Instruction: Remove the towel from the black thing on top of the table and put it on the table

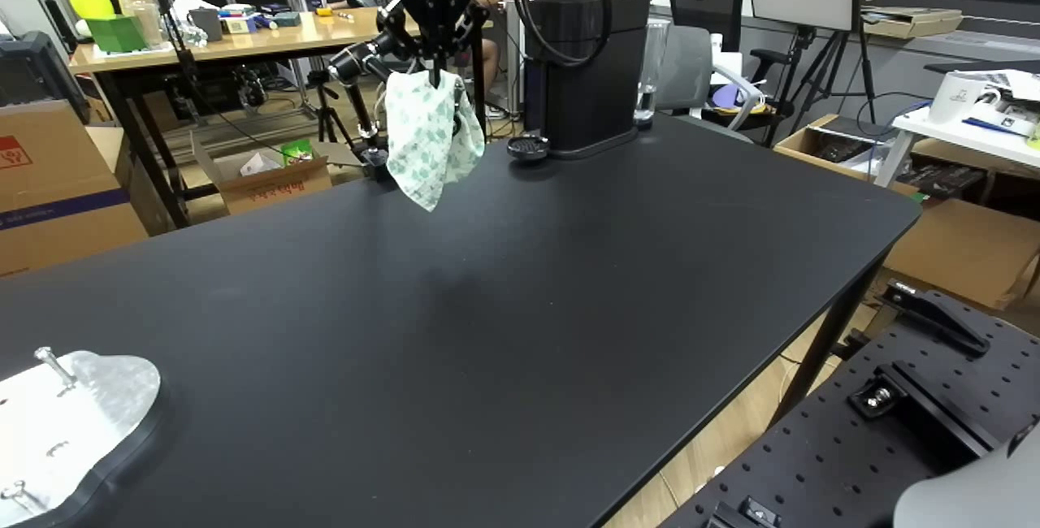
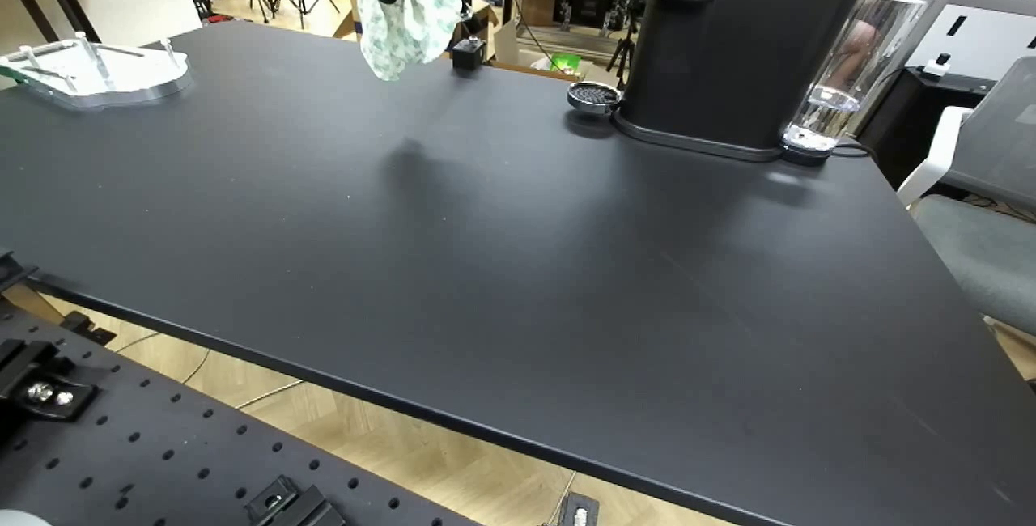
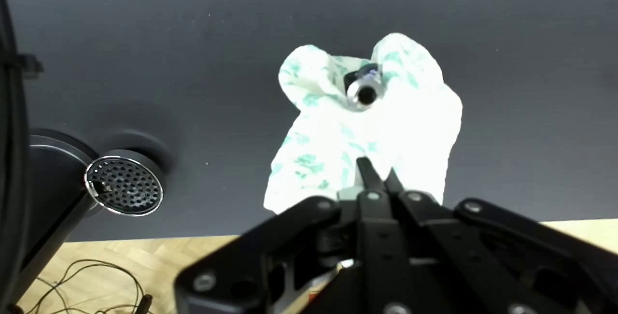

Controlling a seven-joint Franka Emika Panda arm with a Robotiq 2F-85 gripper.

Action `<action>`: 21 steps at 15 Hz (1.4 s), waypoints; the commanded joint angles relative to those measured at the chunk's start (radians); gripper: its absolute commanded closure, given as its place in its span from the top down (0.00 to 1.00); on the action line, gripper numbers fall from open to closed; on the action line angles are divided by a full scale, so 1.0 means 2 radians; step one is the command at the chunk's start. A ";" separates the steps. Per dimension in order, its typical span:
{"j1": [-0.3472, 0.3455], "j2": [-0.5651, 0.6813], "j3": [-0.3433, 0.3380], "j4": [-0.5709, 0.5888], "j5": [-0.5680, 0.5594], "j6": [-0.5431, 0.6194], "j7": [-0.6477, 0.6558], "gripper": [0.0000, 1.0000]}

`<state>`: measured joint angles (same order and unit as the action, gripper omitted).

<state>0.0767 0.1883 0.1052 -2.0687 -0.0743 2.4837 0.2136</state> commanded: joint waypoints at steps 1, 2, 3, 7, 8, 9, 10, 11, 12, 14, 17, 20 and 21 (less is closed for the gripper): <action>0.009 -0.043 -0.004 -0.025 0.015 -0.012 -0.002 0.00; 0.010 -0.054 -0.002 -0.033 0.019 -0.016 -0.004 0.00; 0.011 -0.070 0.000 -0.048 0.024 -0.020 -0.008 0.00; 0.021 -0.132 0.013 -0.111 0.059 -0.049 -0.036 0.00; 0.026 -0.145 0.017 -0.126 0.071 -0.060 -0.047 0.00; 0.032 -0.155 0.022 -0.141 0.081 -0.070 -0.058 0.00; 0.037 -0.162 0.026 -0.153 0.086 -0.079 -0.062 0.00; 0.042 -0.166 0.031 -0.165 0.084 -0.084 -0.061 0.00; 0.046 -0.168 0.035 -0.175 0.080 -0.084 -0.055 0.00; 0.047 -0.163 0.045 -0.193 0.052 -0.060 -0.022 0.00; 0.039 -0.151 0.052 -0.216 0.004 0.008 0.033 0.00; 0.021 -0.136 0.050 -0.231 -0.084 0.074 0.111 0.00; 0.016 -0.130 0.049 -0.233 -0.108 0.079 0.133 0.00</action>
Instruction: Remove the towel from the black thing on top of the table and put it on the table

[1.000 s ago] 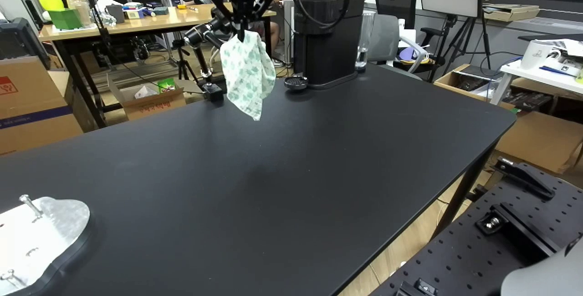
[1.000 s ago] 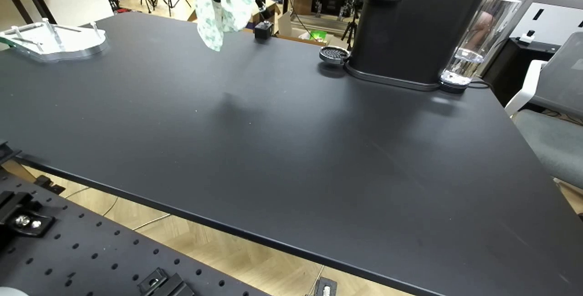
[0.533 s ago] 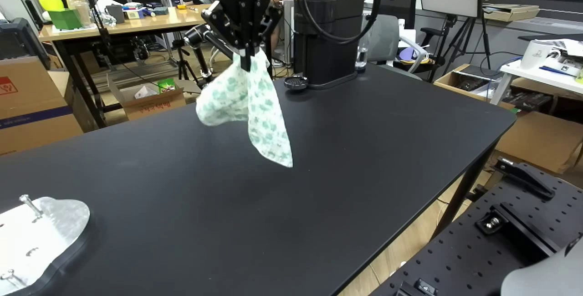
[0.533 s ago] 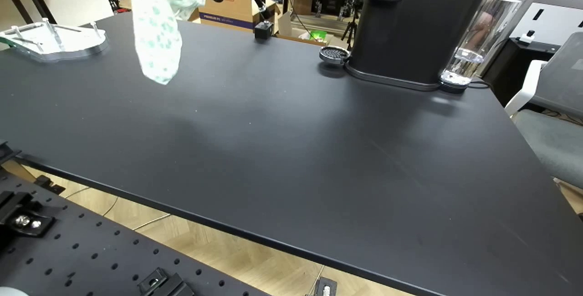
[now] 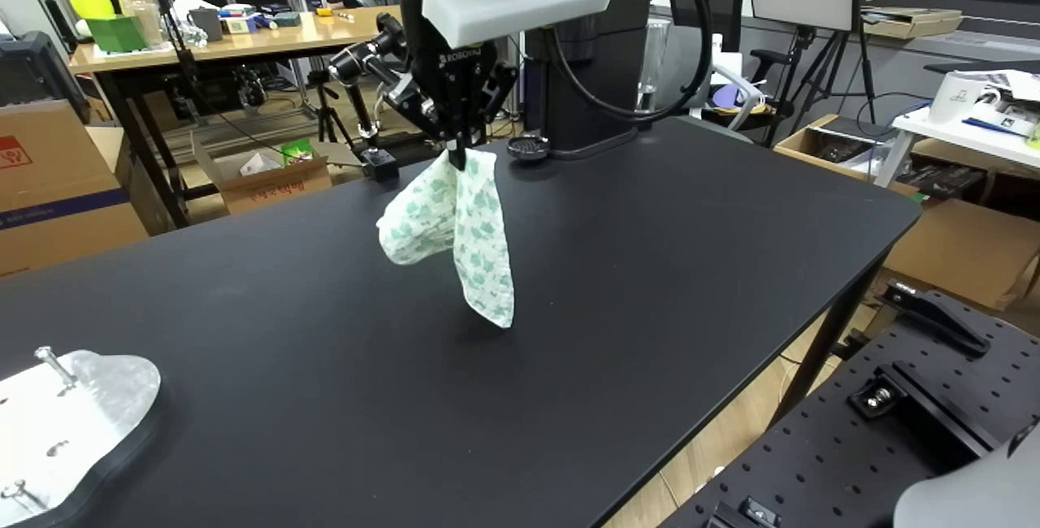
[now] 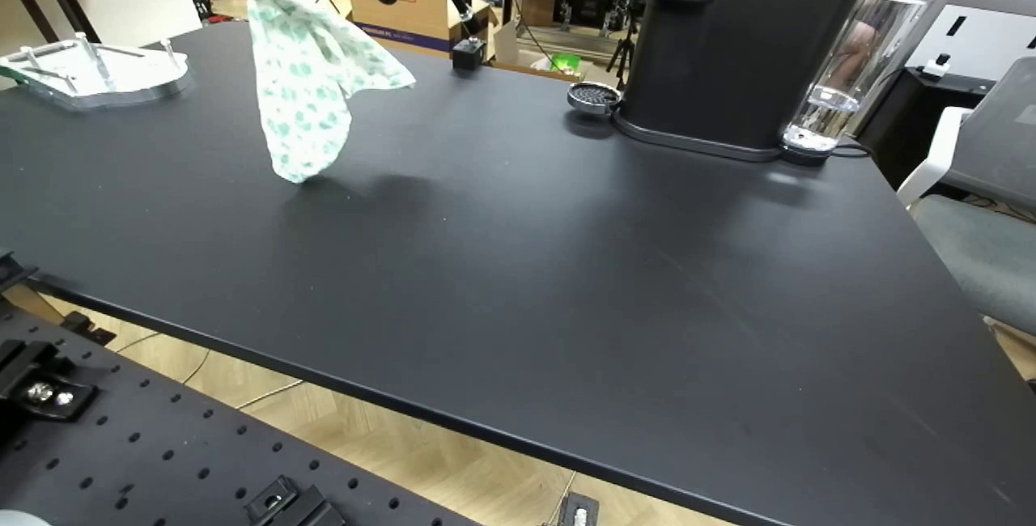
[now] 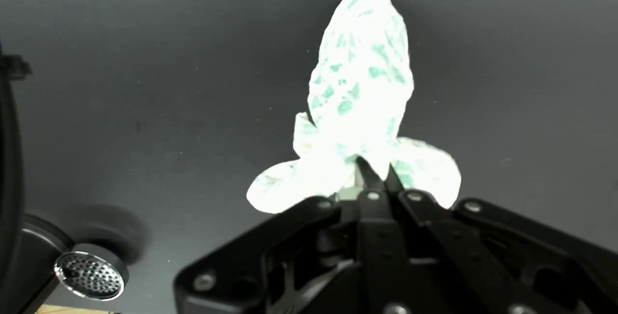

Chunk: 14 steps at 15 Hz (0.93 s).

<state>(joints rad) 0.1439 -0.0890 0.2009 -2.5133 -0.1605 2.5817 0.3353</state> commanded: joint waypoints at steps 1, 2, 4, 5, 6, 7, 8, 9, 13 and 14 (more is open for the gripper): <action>-0.020 0.016 -0.002 -0.010 -0.073 0.028 0.084 0.27; -0.021 0.022 -0.004 -0.009 -0.079 0.026 0.094 0.28; -0.018 0.031 -0.009 -0.008 -0.061 0.014 0.089 0.40; -0.017 0.034 -0.011 -0.007 -0.055 0.011 0.087 0.47; -0.014 0.036 -0.012 -0.008 -0.044 0.009 0.078 0.53; -0.013 0.036 -0.013 -0.008 -0.035 0.008 0.073 0.61; -0.010 0.036 -0.012 -0.009 -0.018 0.007 0.065 0.67; -0.007 0.034 -0.011 -0.010 0.001 0.004 0.055 0.74; 0.002 0.027 -0.008 -0.010 0.060 -0.013 0.038 0.99; 0.004 0.025 -0.008 -0.011 0.070 -0.016 0.031 1.00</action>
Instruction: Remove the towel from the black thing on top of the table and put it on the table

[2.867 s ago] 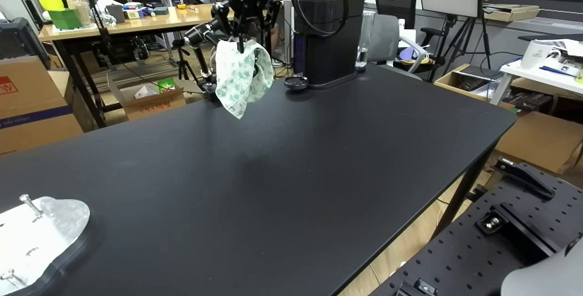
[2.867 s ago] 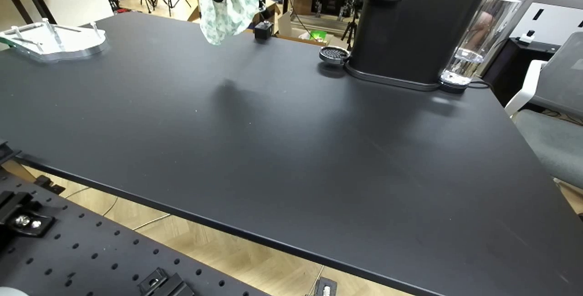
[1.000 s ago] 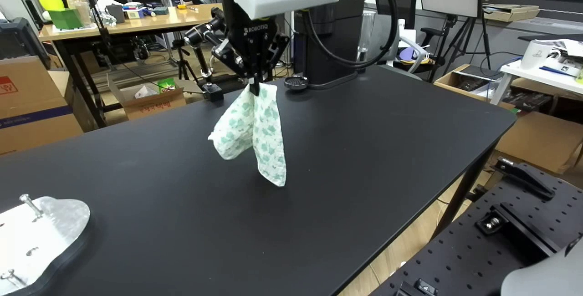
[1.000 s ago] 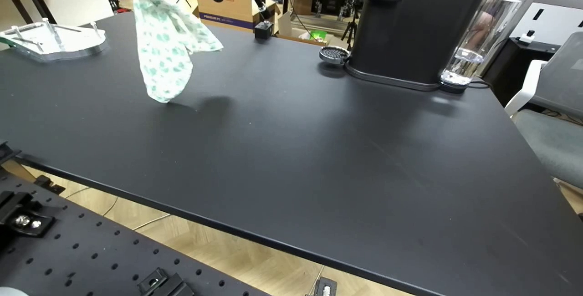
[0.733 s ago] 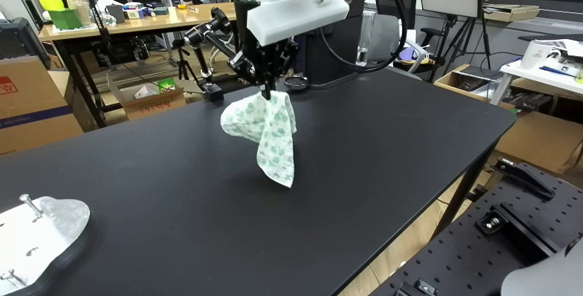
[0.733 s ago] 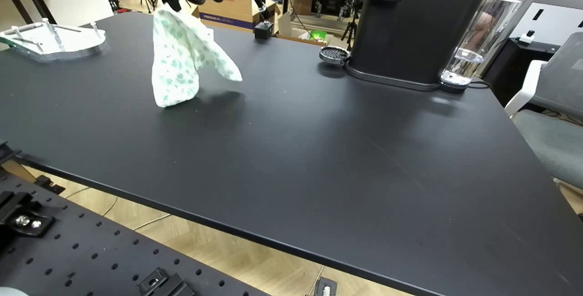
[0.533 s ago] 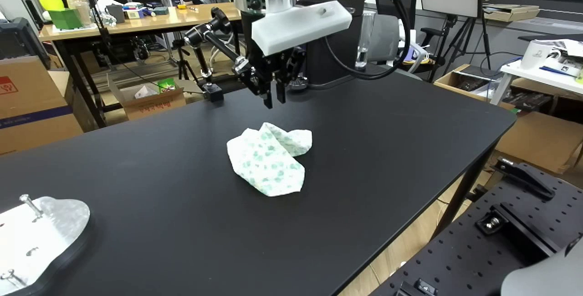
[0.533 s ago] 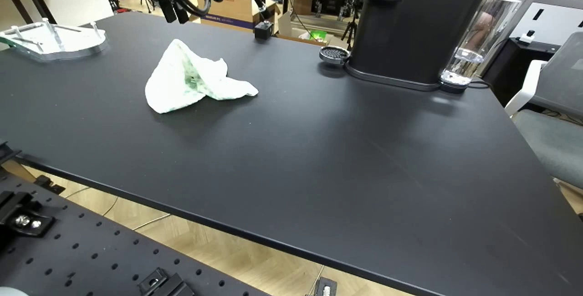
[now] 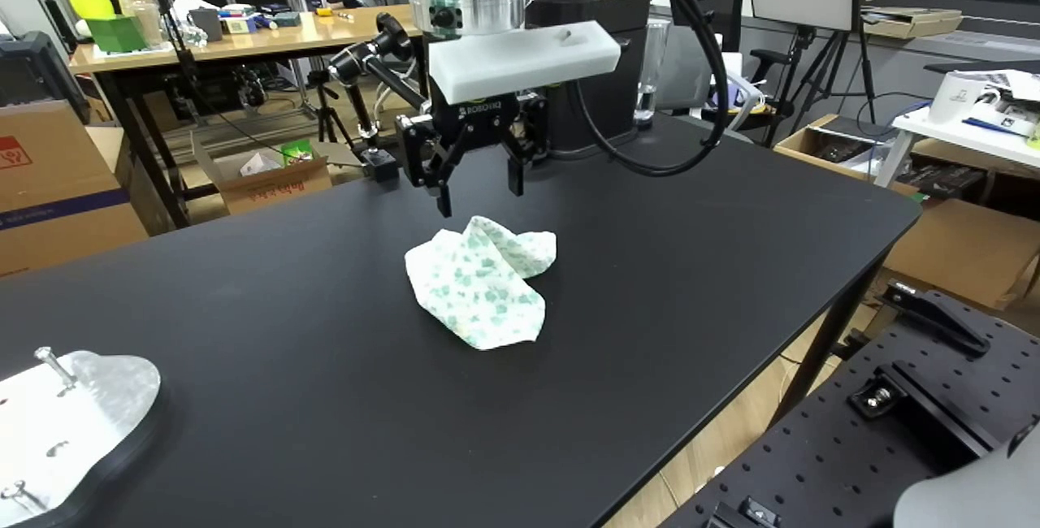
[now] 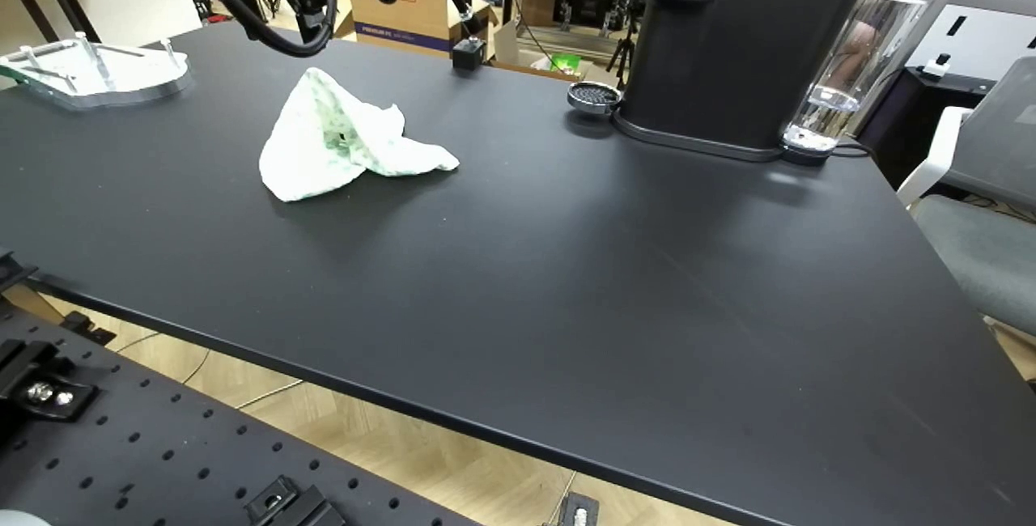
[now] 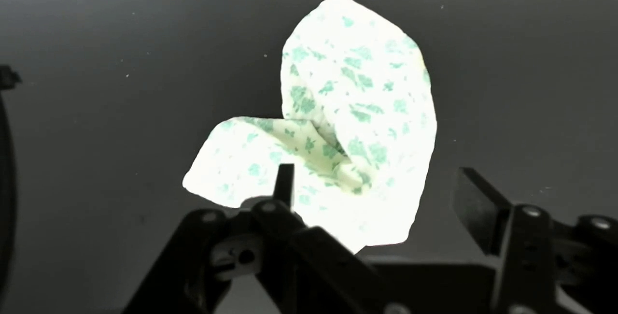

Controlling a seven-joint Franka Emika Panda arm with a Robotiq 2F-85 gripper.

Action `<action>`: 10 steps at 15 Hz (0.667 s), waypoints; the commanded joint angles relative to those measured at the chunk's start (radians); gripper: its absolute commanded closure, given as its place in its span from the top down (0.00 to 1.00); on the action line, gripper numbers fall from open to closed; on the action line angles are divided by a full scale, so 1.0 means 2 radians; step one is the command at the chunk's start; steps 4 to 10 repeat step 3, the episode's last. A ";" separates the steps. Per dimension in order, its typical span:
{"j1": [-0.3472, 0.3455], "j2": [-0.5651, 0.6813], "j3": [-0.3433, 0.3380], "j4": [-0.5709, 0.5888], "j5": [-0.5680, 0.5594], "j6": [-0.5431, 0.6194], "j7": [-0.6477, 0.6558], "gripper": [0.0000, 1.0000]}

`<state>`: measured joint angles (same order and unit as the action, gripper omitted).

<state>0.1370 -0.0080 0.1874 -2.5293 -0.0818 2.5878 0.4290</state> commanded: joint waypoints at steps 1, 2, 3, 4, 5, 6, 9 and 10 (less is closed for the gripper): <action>0.009 -0.017 -0.001 -0.004 0.042 -0.021 -0.022 1.00; 0.011 -0.018 -0.001 -0.004 0.055 -0.024 -0.031 1.00; 0.012 -0.019 -0.001 -0.004 0.063 -0.025 -0.039 1.00; 0.012 -0.019 -0.001 -0.004 0.063 -0.025 -0.039 1.00; 0.012 -0.019 -0.001 -0.004 0.063 -0.025 -0.039 1.00; 0.012 -0.019 -0.001 -0.004 0.063 -0.025 -0.039 1.00; 0.012 -0.019 -0.001 -0.004 0.063 -0.025 -0.039 1.00; 0.012 -0.019 -0.001 -0.004 0.063 -0.025 -0.039 1.00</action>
